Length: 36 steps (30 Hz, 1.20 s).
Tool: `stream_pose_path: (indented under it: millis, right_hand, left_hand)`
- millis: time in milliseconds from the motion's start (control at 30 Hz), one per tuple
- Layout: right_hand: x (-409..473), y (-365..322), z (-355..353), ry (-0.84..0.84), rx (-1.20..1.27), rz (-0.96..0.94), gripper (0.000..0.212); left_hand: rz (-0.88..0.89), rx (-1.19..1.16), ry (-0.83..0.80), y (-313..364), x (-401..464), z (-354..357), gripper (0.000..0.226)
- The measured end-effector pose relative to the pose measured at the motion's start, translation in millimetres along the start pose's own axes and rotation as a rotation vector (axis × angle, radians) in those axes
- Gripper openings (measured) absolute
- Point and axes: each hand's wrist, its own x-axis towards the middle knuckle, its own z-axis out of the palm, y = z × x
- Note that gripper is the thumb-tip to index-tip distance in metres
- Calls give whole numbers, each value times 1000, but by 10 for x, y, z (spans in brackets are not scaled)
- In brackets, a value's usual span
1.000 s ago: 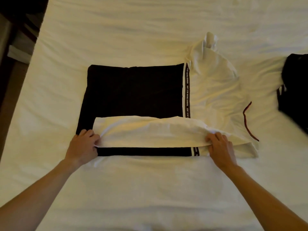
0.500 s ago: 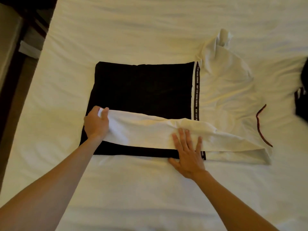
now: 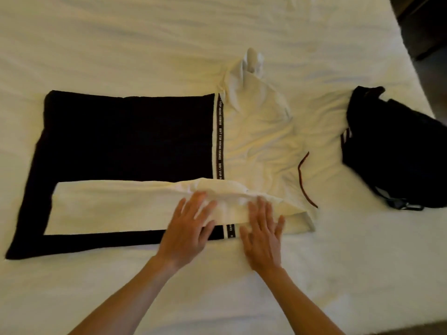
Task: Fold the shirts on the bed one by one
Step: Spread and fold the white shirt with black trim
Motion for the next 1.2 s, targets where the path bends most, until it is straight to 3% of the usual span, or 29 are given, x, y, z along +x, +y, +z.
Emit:
stream_pose_path:
  millis: [100, 167, 233, 333, 367, 433, 500, 533, 600, 700, 767, 900, 1067, 1200]
  right_hand:
    - [-89, 566, -74, 0, 18, 465, 67]
    - [-133, 722, -111, 19, 45, 607, 74]
    - [-163, 678, -127, 111, 51, 517, 74]
    - [-146, 445, -92, 97, 47, 10, 68]
    - [-126, 397, -56, 57, 27, -64, 66]
    - [-71, 382, -5, -1, 62, 139, 67]
    - [13, 388, -24, 65, 188, 489, 72]
    - [91, 359, -83, 134, 227, 542, 74]
    - [319, 286, -254, 271, 227, 391, 71]
    - [955, 217, -587, 387, 236, 68, 56]
    - [1500, 215, -844, 416, 247, -5, 49]
    - [2586, 168, -1306, 300, 179, -40, 51]
    - [3494, 107, -1526, 7, -33, 112, 73]
    - [3634, 213, -1592, -10, 213, 73, 42]
  left_hand:
    - [-93, 81, -187, 294, 203, 438, 54]
    - [-151, 155, -237, 299, 247, 575, 57]
    - [-145, 216, -250, 274, 211, 630, 58]
    - [-114, 262, -256, 253, 172, 609, 60]
    - [-101, 275, -264, 229, 162, 583, 61]
    - [-155, 269, -249, 121, 113, 505, 61]
    - [-417, 189, -146, -15, 80, 368, 62]
    - [-562, 136, -67, -67, 112, 284, 63]
    - [-653, 80, 54, -109, 327, 122, 62]
    - [-492, 26, 133, -194, 991, -108, 51]
    - [-438, -12, 140, -307, 1534, -282, 40]
    - [-409, 19, 45, -571, 2465, -579, 40]
    - [-404, 290, -304, -868, 3076, -705, 66]
    - [-411, 452, -344, -953, 3162, -751, 40]
